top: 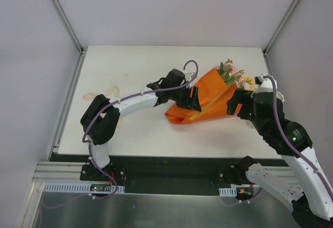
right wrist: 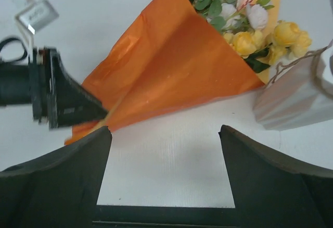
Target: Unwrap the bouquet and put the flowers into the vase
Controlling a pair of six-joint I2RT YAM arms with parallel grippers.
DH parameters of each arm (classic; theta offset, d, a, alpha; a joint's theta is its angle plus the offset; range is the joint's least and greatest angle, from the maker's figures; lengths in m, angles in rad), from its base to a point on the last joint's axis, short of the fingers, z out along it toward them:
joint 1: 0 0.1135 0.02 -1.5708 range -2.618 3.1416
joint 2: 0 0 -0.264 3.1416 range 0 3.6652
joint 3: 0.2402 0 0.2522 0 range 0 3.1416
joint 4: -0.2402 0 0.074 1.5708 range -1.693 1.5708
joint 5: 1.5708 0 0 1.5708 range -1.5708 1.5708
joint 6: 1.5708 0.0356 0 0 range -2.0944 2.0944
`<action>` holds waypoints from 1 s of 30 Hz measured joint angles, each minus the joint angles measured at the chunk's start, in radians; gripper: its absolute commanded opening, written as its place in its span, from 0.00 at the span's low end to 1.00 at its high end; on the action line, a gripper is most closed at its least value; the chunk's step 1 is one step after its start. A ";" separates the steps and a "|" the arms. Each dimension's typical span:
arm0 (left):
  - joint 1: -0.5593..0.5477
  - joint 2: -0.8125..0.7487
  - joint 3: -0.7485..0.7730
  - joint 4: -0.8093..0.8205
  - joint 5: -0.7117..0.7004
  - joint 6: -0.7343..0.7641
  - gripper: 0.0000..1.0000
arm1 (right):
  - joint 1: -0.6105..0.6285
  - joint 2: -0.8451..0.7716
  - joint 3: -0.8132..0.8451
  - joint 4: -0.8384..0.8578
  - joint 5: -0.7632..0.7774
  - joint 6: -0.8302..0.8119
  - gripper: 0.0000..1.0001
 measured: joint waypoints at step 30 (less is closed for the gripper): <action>0.050 0.143 -0.140 0.165 0.017 -0.132 0.52 | -0.200 0.716 -0.145 0.317 -0.208 0.017 0.85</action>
